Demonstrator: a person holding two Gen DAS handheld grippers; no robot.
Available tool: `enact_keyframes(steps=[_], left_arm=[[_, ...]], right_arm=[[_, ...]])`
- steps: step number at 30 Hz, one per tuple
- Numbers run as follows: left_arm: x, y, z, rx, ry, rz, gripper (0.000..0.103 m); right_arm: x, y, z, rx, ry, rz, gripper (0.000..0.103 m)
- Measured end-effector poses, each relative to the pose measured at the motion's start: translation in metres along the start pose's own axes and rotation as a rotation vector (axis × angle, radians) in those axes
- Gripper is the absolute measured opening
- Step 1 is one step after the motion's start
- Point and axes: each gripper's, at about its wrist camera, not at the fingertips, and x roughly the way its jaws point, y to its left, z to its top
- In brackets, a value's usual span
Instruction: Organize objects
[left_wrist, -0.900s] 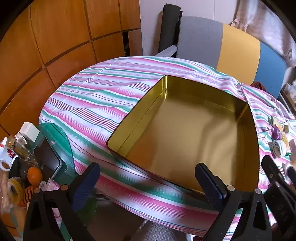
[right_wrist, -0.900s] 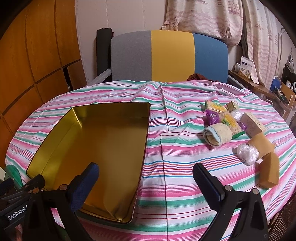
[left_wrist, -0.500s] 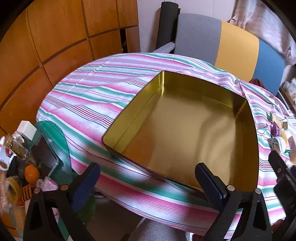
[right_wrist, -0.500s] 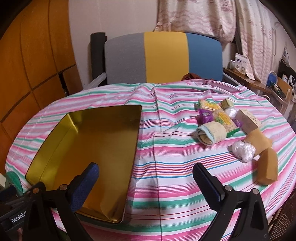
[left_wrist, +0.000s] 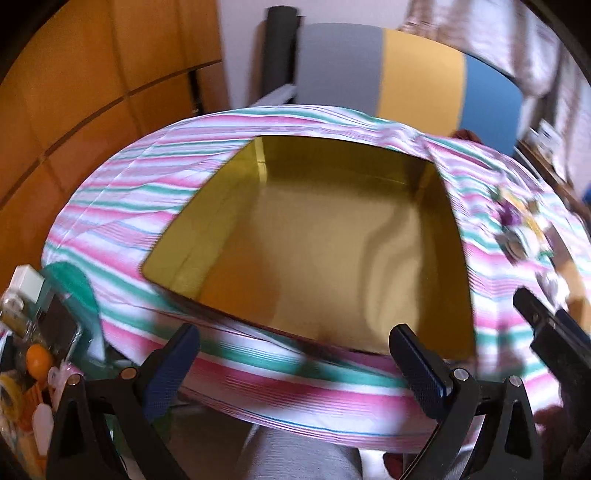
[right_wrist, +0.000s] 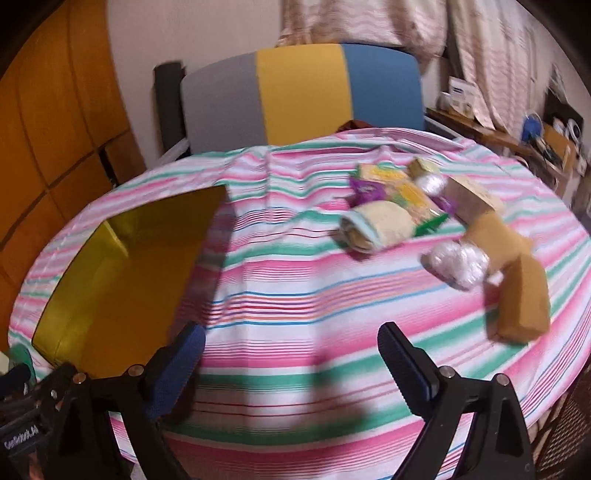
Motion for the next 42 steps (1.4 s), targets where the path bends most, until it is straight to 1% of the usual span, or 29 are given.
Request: enact_keyframes(steps=[3, 5, 8, 10, 12, 15, 17, 19, 21, 23, 24, 25, 27, 28, 31, 34, 36, 38, 41, 42], left_arm=[[-0.004, -0.018, -0.007, 0.051, -0.008, -0.050, 0.103], [-0.007, -0.030, -0.013, 0.084, -0.018, -0.084, 0.103], [-0.013, -0.049, -0.021, 0.141, -0.043, -0.138, 0.103], [-0.017, -0.061, -0.027, 0.178, -0.053, -0.173, 0.103], [-0.020, -0.071, -0.032, 0.208, -0.057, -0.187, 0.103], [-0.018, -0.083, -0.040, 0.234, -0.029, -0.226, 0.103], [-0.014, -0.089, -0.043, 0.239, 0.006, -0.257, 0.103], [-0.012, -0.093, -0.045, 0.236, 0.038, -0.287, 0.103], [-0.011, -0.097, -0.046, 0.231, 0.064, -0.306, 0.103], [-0.011, -0.101, -0.047, 0.232, 0.080, -0.323, 0.103], [-0.011, -0.104, -0.046, 0.234, 0.085, -0.325, 0.103], [-0.012, -0.107, -0.046, 0.237, 0.090, -0.326, 0.103], [-0.013, -0.111, -0.043, 0.233, 0.104, -0.328, 0.103], [-0.012, -0.115, -0.040, 0.230, 0.113, -0.325, 0.103], [-0.011, -0.124, -0.034, 0.225, 0.105, -0.327, 0.103], [-0.007, -0.138, -0.025, 0.231, 0.099, -0.317, 0.103], [-0.003, -0.147, -0.020, 0.236, 0.106, -0.325, 0.103], [-0.001, -0.160, -0.014, 0.252, 0.113, -0.338, 0.103], [-0.007, -0.186, -0.009, 0.325, 0.073, -0.322, 0.103], [-0.010, -0.194, -0.008, 0.350, 0.055, -0.331, 0.103]], right_arm=[[-0.009, -0.031, -0.005, 0.040, -0.078, -0.007, 0.100], [-0.012, -0.050, -0.007, 0.052, -0.101, -0.071, 0.102], [-0.015, -0.080, -0.008, 0.082, -0.076, -0.147, 0.102], [-0.027, -0.108, -0.011, 0.147, -0.134, -0.214, 0.102], [-0.036, -0.131, -0.012, 0.210, -0.179, -0.260, 0.102], [-0.038, -0.166, -0.009, 0.288, -0.204, -0.287, 0.102], [-0.031, -0.186, -0.005, 0.318, -0.183, -0.286, 0.094], [-0.021, -0.198, -0.003, 0.313, -0.164, -0.291, 0.092], [-0.011, -0.203, -0.002, 0.304, -0.140, -0.283, 0.084], [-0.001, -0.205, -0.003, 0.293, -0.109, -0.261, 0.071], [0.006, -0.207, -0.002, 0.280, -0.098, -0.252, 0.066], [0.009, -0.206, -0.002, 0.271, -0.094, -0.255, 0.056], [0.015, -0.207, -0.003, 0.250, -0.097, -0.265, 0.054], [0.014, -0.208, -0.005, 0.251, -0.118, -0.260, 0.053], [0.014, -0.210, -0.009, 0.254, -0.154, -0.259, 0.052], [0.007, -0.216, -0.014, 0.272, -0.215, -0.314, 0.053], [0.006, -0.220, -0.016, 0.286, -0.231, -0.334, 0.052], [0.010, -0.225, -0.019, 0.302, -0.227, -0.318, 0.053], [0.013, -0.224, -0.021, 0.291, -0.236, -0.318, 0.053], [0.014, -0.225, -0.021, 0.292, -0.232, -0.324, 0.053]])
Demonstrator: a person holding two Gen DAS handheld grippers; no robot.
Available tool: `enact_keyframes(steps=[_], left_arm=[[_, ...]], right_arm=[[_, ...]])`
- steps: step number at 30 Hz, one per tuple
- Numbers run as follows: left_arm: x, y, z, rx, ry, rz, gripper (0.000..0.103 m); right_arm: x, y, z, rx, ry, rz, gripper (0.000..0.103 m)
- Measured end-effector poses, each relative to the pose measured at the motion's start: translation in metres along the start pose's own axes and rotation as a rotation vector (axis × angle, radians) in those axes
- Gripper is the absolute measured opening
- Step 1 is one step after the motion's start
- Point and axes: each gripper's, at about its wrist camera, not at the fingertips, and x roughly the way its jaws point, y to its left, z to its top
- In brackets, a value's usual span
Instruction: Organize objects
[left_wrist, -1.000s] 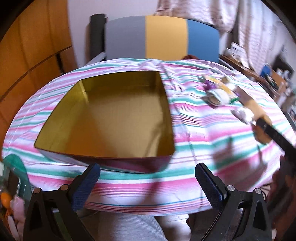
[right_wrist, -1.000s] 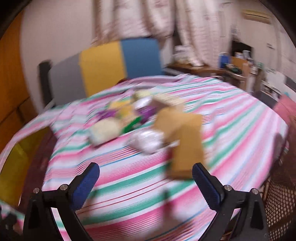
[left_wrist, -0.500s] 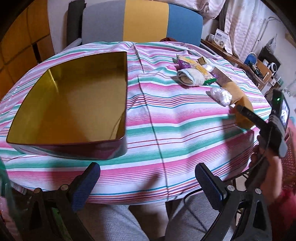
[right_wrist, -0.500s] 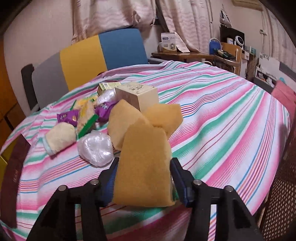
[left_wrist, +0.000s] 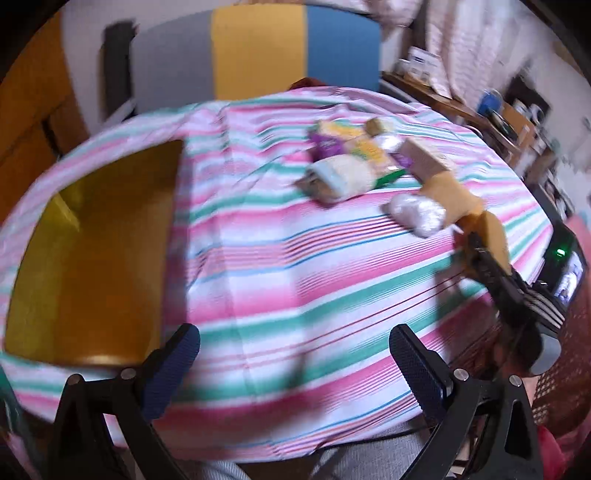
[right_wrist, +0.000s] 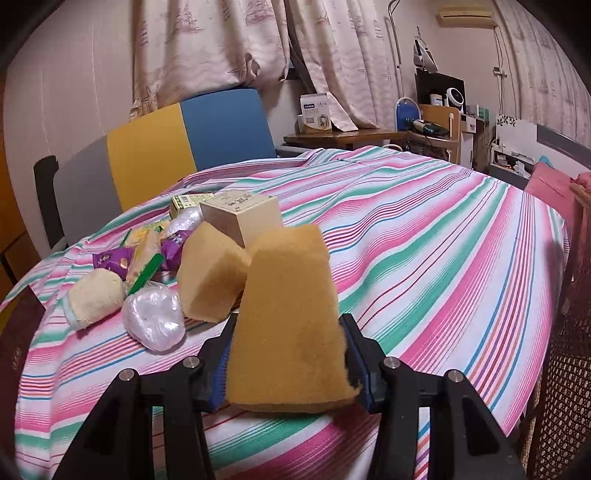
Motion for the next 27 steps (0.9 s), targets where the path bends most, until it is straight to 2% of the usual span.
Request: enact_keyframes(steps=[4, 8, 14, 16, 19, 22, 24, 27], left_arm=[[0.009, -0.036, 0.021, 0.111, -0.072, -0.010, 0.103], [0.042, -0.056, 0.046, 0.142, -0.020, -0.044, 0.103], [0.075, -0.084, 0.069, 0.209, -0.072, -0.104, 0.103], [0.085, -0.090, 0.073, 0.235, -0.087, -0.179, 0.103], [0.098, -0.086, 0.081, 0.162, -0.085, -0.255, 0.103], [0.112, -0.083, 0.087, 0.106, -0.087, -0.284, 0.103], [0.120, -0.088, 0.087, 0.142, -0.081, -0.296, 0.102], [0.130, -0.096, 0.088, 0.207, -0.070, -0.285, 0.091]], right_arm=[[0.006, -0.003, -0.001, 0.021, 0.016, 0.010, 0.053], [0.005, 0.000, -0.005, -0.010, 0.010, -0.009, 0.053], [0.005, -0.003, -0.007, 0.004, 0.001, 0.003, 0.053], [0.005, -0.002, -0.007, 0.000, 0.000, 0.000, 0.053], [0.005, -0.003, -0.007, 0.003, -0.006, 0.002, 0.053], [0.005, -0.005, -0.007, 0.013, -0.011, 0.010, 0.053], [0.005, -0.005, -0.007, 0.015, -0.013, 0.012, 0.053], [0.005, -0.004, -0.007, 0.017, -0.015, 0.012, 0.053]])
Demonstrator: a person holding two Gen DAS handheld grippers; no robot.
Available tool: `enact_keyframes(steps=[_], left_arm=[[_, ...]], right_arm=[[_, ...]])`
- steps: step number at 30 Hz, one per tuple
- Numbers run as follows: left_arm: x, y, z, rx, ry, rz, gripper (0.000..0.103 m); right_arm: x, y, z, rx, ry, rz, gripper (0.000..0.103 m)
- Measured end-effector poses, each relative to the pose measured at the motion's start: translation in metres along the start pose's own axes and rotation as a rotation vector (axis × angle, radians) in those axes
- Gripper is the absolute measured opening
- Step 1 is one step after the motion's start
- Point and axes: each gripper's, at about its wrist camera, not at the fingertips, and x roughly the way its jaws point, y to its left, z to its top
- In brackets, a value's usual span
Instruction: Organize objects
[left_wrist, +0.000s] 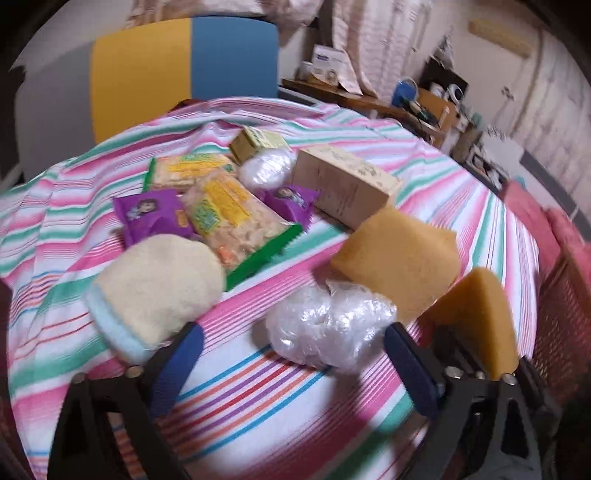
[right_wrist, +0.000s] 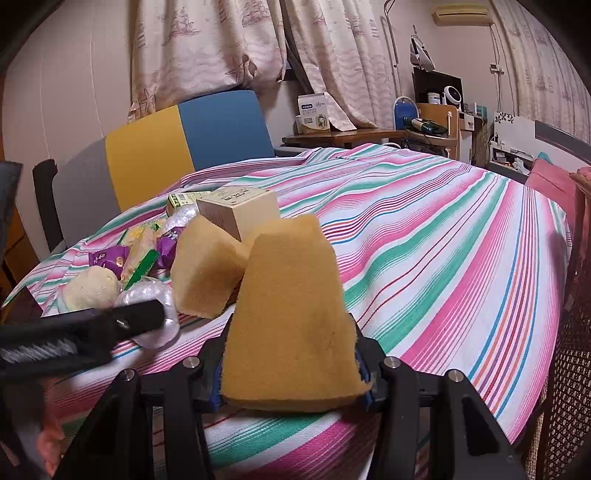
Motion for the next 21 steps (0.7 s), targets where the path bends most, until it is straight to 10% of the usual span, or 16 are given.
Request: enact_keyframes(steps=[6, 21], left_arm=[[0.005, 0.000, 0.005, 0.029, -0.006, 0.028, 0.059], [-0.022, 0.014, -0.028, 0.065, -0.069, 0.042, 0.042]], right_arm=[[-0.001, -0.001, 0.000, 0.001, -0.003, 0.000, 0.053], [0.000, 0.000, 0.000, -0.015, -0.003, -0.013, 0.053]])
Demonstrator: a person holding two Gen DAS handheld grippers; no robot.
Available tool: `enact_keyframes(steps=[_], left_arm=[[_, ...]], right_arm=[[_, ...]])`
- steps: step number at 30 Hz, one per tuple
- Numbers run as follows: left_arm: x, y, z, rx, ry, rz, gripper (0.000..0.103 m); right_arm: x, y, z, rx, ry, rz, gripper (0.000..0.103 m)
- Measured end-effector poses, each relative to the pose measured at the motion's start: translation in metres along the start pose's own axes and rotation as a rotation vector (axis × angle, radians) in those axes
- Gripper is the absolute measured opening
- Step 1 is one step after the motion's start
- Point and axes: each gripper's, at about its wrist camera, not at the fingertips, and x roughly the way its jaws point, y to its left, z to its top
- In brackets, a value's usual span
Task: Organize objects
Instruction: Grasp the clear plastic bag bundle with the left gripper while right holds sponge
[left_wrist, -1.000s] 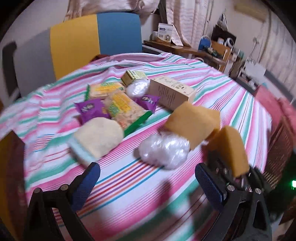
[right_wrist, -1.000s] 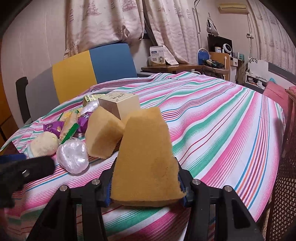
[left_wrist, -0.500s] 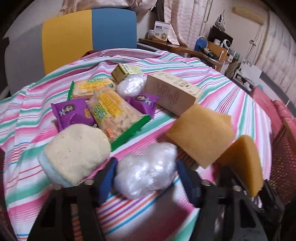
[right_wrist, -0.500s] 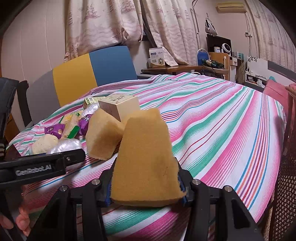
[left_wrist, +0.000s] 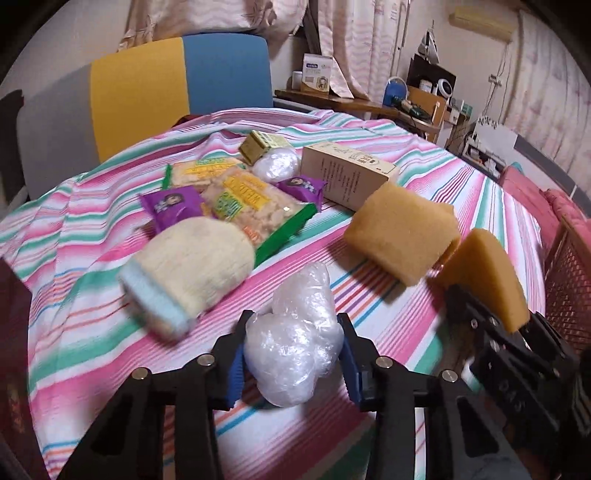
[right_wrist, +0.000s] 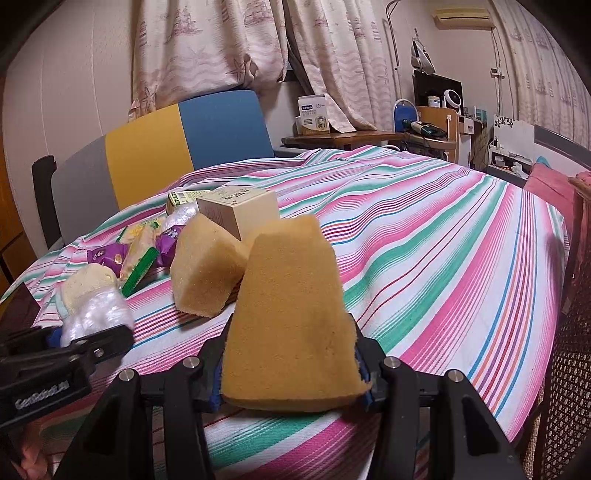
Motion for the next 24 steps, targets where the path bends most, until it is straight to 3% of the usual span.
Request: enact_keyframes(steps=[9, 16, 24], left_arm=[[-0.023, 0.006, -0.026, -0.069, -0.053, 0.034, 0.044], [-0.038, -0.004, -0.041, 0.002, -0.068, 0.096, 0.043], [-0.074, 0.014, -0.065, -0.142, -0.112, 0.057, 0.042]], right_arm=[[0.001, 0.002, 0.000, -0.014, 0.000, -0.010, 0.053], [0.001, 0.003, 0.000, -0.025, 0.003, -0.017, 0.053], [0.001, 0.004, -0.001, -0.030, 0.002, -0.022, 0.053]])
